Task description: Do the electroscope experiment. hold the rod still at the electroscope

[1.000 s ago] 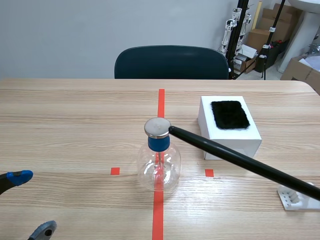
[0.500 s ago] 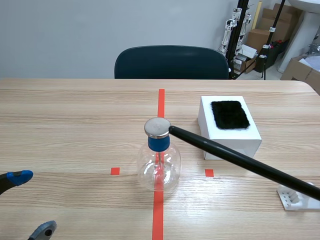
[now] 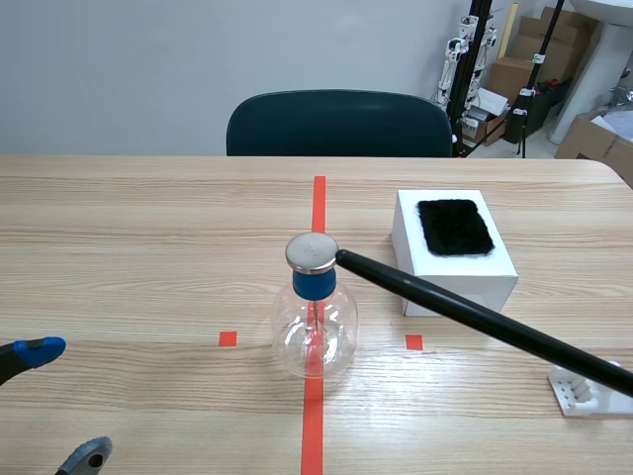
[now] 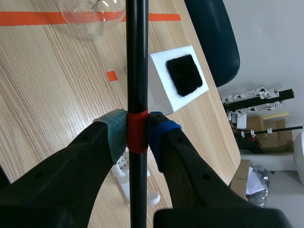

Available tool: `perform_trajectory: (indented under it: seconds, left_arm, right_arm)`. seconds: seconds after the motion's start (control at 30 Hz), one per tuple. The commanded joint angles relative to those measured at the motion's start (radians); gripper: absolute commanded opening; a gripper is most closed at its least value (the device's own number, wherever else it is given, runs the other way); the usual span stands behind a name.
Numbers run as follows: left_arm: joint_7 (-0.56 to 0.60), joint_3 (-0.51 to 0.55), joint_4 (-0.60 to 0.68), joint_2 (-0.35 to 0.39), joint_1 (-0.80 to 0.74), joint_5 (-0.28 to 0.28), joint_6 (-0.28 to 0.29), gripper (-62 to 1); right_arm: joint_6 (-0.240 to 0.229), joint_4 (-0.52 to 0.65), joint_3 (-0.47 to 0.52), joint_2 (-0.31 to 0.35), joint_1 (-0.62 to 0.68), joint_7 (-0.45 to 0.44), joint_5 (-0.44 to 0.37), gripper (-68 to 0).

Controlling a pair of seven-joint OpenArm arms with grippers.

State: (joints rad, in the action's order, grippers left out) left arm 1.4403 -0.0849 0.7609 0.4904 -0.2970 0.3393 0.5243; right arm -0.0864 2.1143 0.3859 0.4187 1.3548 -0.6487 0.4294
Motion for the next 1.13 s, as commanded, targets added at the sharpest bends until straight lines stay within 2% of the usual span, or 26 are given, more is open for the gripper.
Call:
perform_trajectory:
  seconds: [0.0,1.1]
  left_arm:
    - [0.013,0.006,0.005,0.009,-0.002,-0.011,0.002,1.4]
    - [0.013,0.006,0.005,0.009,-0.002,-0.011,0.002,1.4]
  right_arm:
    - [0.01,0.008,0.005,0.0,0.013,-0.008,-0.011,-63.6]
    - [0.01,0.008,0.005,0.0,0.013,0.003,-0.011,-63.6]
